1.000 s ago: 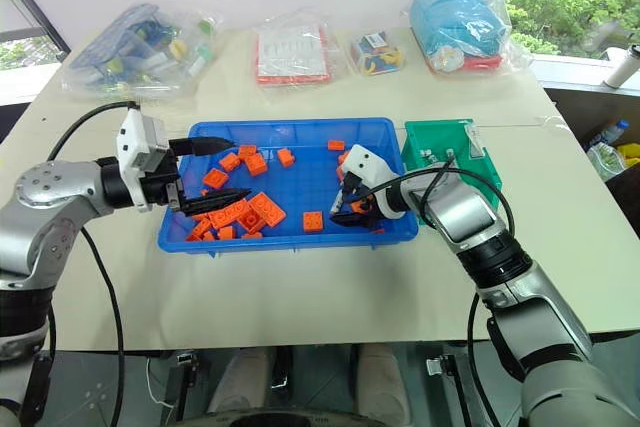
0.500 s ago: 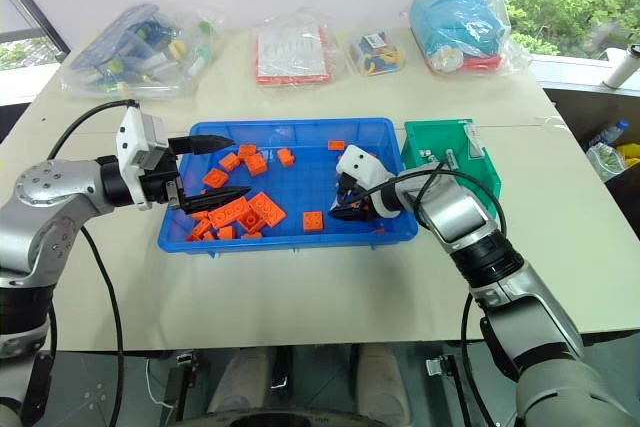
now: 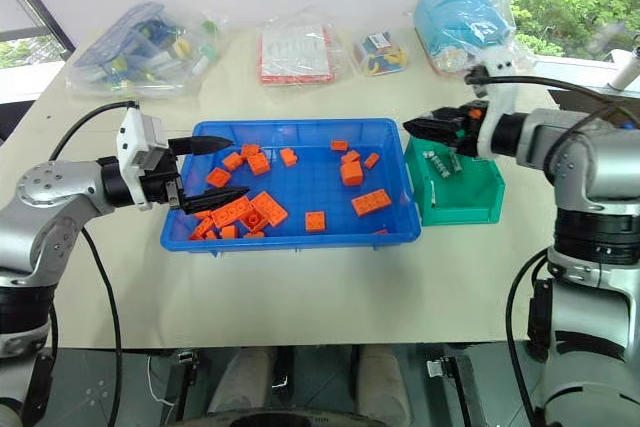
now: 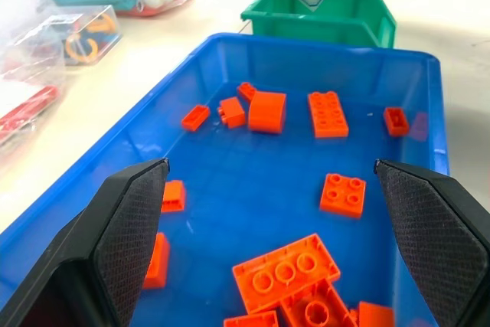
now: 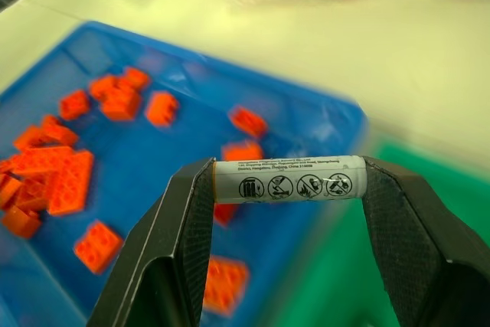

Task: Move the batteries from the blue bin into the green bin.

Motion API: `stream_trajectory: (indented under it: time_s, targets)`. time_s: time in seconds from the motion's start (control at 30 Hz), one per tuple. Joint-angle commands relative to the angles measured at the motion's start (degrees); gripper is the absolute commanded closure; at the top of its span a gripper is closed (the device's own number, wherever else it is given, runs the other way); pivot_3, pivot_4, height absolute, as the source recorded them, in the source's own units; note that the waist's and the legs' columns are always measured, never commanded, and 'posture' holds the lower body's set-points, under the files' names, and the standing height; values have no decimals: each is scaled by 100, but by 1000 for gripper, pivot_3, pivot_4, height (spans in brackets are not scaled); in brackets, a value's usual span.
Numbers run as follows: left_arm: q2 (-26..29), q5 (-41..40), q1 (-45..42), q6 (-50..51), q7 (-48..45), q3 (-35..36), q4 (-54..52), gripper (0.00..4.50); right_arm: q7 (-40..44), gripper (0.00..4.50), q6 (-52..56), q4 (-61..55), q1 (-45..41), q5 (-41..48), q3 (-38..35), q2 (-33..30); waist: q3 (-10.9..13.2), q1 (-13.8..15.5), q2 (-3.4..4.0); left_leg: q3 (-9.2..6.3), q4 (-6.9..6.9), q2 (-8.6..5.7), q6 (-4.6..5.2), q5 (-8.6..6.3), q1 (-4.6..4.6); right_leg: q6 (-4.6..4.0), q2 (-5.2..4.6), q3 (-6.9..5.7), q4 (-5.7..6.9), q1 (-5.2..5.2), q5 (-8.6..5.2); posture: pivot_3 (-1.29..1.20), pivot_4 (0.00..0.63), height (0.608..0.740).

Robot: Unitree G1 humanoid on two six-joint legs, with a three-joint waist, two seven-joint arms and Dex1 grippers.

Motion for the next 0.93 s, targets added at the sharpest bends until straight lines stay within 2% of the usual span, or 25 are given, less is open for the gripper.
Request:
stream_trajectory:
  time_s: [0.03, 0.07, 0.13, 0.23, 0.3, 0.43, 0.5, 0.6, 0.7, 0.8, 0.93]
  targets:
    - [-47, 33, -216, -138, -85, -58, 129, 0, -396, 1185, -155, 141, 348, -85, -345, -79, 0, 0, 0, 0, 1, 0, 0, 0, 0, 0, 0, 0, 0, 0, 0, 0, 150, 737]
    - [-52, 36, -249, -145, -111, -77, 162, 0, -471, 948, -230, 115, 461, -120, -332, -92, 0, 2, 0, 0, 3, 0, 0, 0, 0, 0, 0, 0, 0, 1, 0, 0, 150, 737]
    - [-38, 41, -305, -161, -177, -107, 229, 0, -530, 40, -303, -3, 587, -82, -346, -110, 1, 2, 1, 1, 4, -1, 0, 0, -1, 1, 0, 1, 0, 1, 0, 0, 150, 737]
    - [0, 52, -407, -184, -291, -104, 384, 0, -451, 40, -389, -161, 661, 27, -383, -274, 2, -15, 4, 1, 3, 0, 0, 0, 0, 1, 2, 2, 1, 0, 0, 0, 150, 737]
    - [45, 44, -467, -195, -381, -69, 494, 0, -98, 40, -746, -416, 778, 135, -433, -522, 5, -7, 8, 0, 2, 0, 0, 0, -1, 1, 3, 2, 1, -1, 0, 0, 150, 737]
    - [341, -1, -464, -174, -660, 103, 677, 0, 1602, 40, -2091, -1305, 1682, 544, -920, -1326, 5, 45, 8, -1, -2, -1, 1, 0, -3, 4, 2, 1, -3, -2, -2, 0, 150, 737]
    - [605, -142, -434, -70, -855, 312, 719, 0, 2025, 40, -2572, -1124, 2119, 283, -917, -1852, 5, 40, 6, -3, -1, -1, 1, 0, -2, 7, 2, 0, -4, 0, -4, 0, 150, 737]
    - [1004, -329, -323, 71, -1091, 689, 815, 0, 2179, 40, -3570, -468, 2764, -476, -726, -2426, 4, 20, 2, -1, 10, 1, 0, 0, 2, 4, 1, 0, -5, 7, -5, 0, 150, 737]
    - [1230, -136, -97, -218, -1212, 851, 1114, 0, 2389, 40, -4016, 120, 3035, -538, -825, -2544, 1, 4, 8, 4, 12, 0, 0, 0, 12, -16, -2, 5, -7, 13, -16, 0, 150, 737]
    - [1275, 68, 31, -516, -1235, 885, 1481, 0, 2432, 40, -4207, 697, 2920, -528, -837, -2531, 2, 0, 18, 8, 9, 0, 0, 0, 17, -13, -2, 7, -3, 14, -14, 0, 150, 737]
    - [1309, 205, 183, -789, -1285, 962, 1771, 0, 2515, 40, -4379, 916, 2883, -479, -783, -2475, 3, -2, 17, 9, 9, 2, 0, 0, 16, -11, -1, 6, -3, 13, -13, 0, 150, 737]
